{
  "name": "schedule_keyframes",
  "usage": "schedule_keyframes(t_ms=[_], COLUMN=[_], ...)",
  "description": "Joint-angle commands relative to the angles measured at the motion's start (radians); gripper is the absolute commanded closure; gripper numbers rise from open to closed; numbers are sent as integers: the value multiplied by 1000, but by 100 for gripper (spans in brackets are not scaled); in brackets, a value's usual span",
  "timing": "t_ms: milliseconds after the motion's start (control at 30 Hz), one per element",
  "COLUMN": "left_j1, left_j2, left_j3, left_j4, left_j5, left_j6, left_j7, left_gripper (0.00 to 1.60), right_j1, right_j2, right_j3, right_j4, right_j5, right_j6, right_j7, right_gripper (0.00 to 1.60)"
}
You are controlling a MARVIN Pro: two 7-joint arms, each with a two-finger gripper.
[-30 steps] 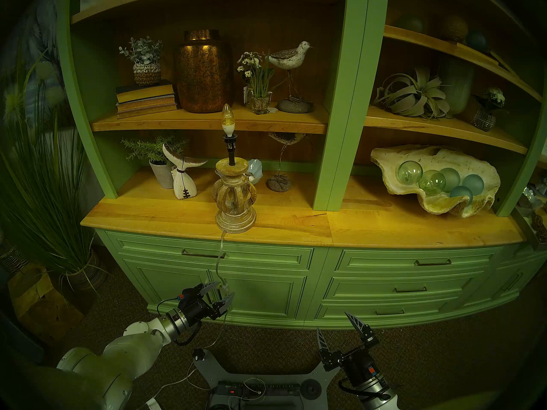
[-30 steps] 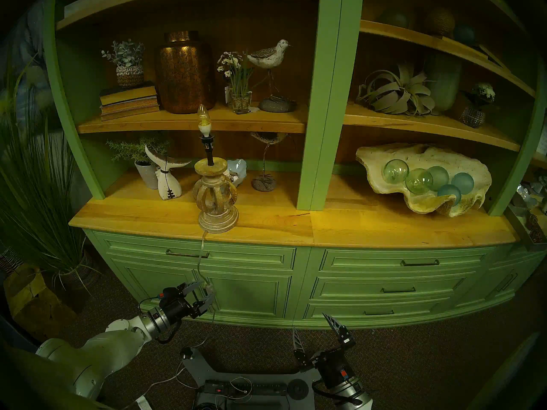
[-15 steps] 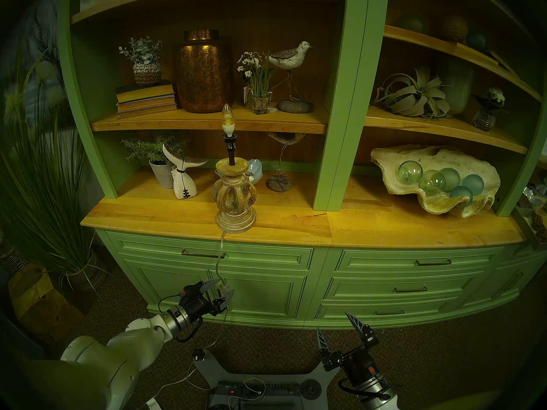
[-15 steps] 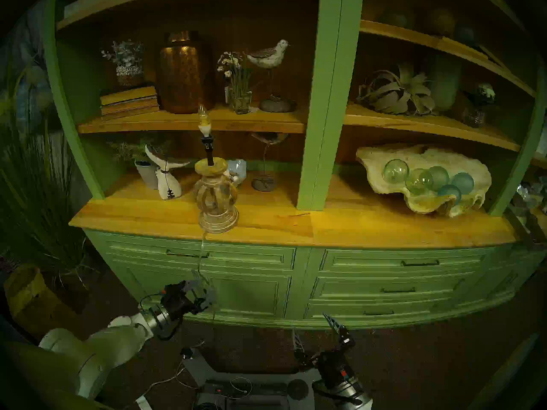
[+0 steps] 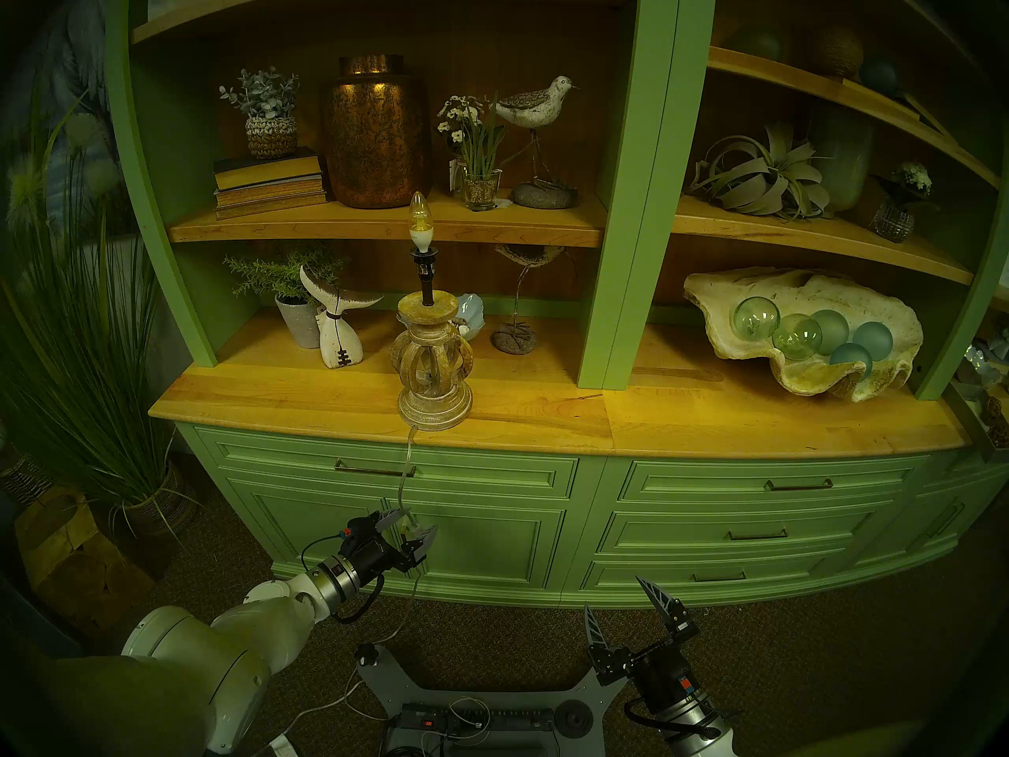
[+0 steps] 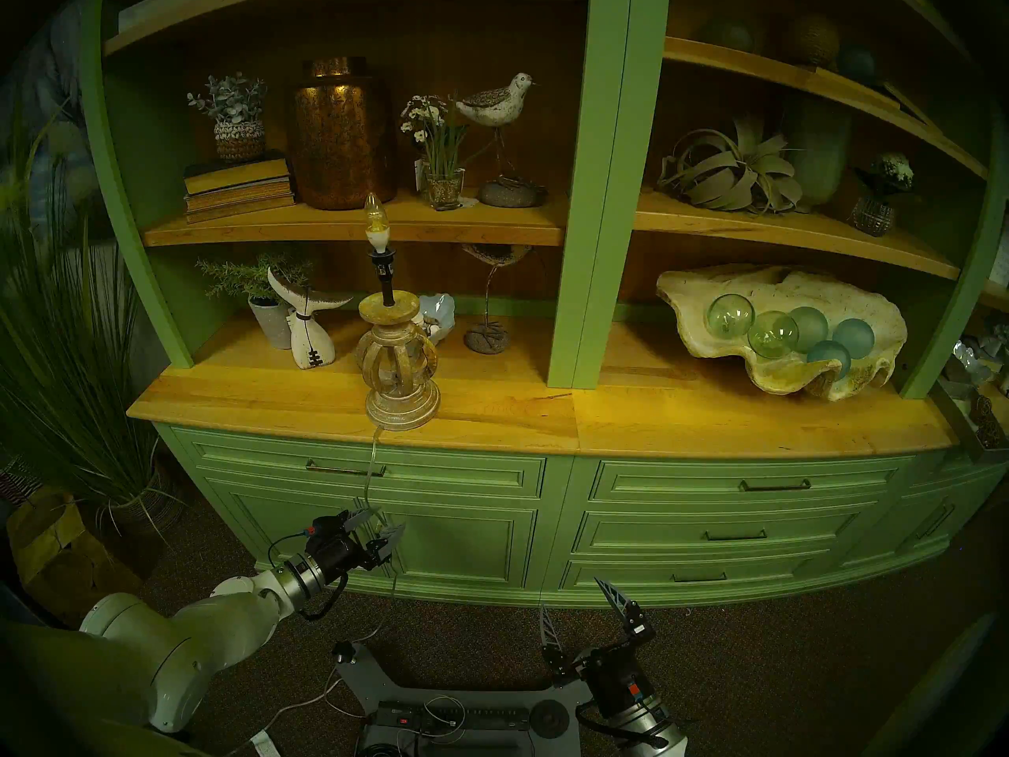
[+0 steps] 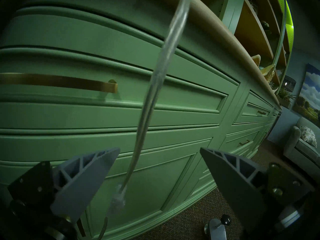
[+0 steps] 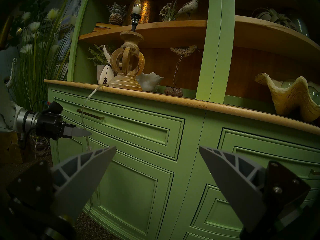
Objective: Grab cable and switch light on
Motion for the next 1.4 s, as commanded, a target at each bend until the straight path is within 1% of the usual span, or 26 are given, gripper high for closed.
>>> schedule_keyframes(t_ms=[0, 333, 633, 1100, 1167, 1200, 1233, 1267, 1300, 1333, 1367], left_j1=[-42, -59, -50, -51, -51, -51, -51, -51, -51, -51, -52], left_j2=[-29, -27, -32, -33, -34, -35, -35, -36, -36, -37, -37], left_j3=[12, 17, 21, 23, 23, 23, 23, 23, 23, 23, 24], left_j4=[6, 20, 36, 50, 50, 50, 50, 50, 50, 50, 49], left_j5=[13, 27, 39, 49, 51, 51, 51, 52, 53, 53, 55], left_j6=[-1, 10, 13, 42, 46, 48, 49, 51, 53, 55, 57], left_j7=[11, 35, 60, 98, 103, 105, 107, 110, 113, 115, 117], left_gripper=[0, 0, 0, 0, 24, 50, 50, 83, 99, 110, 109], right_j1=[6, 6, 7, 8, 8, 8, 8, 8, 8, 8, 8], right_j2=[1, 1, 1, 1, 1, 1, 1, 1, 1, 1, 1], right_j3=[0, 0, 0, 0, 0, 0, 0, 0, 0, 0, 0], right_j4=[-22, -21, -20, -18, -18, -18, -18, -18, -18, -17, -17], right_j5=[2, 2, 2, 2, 2, 2, 2, 2, 2, 2, 2], right_j6=[-8, -8, -8, -8, -8, -8, -8, -8, -8, -8, -8], right_j7=[0, 0, 0, 0, 0, 0, 0, 0, 0, 0, 0], right_gripper=[0, 0, 0, 0, 0, 0, 0, 0, 0, 0, 0])
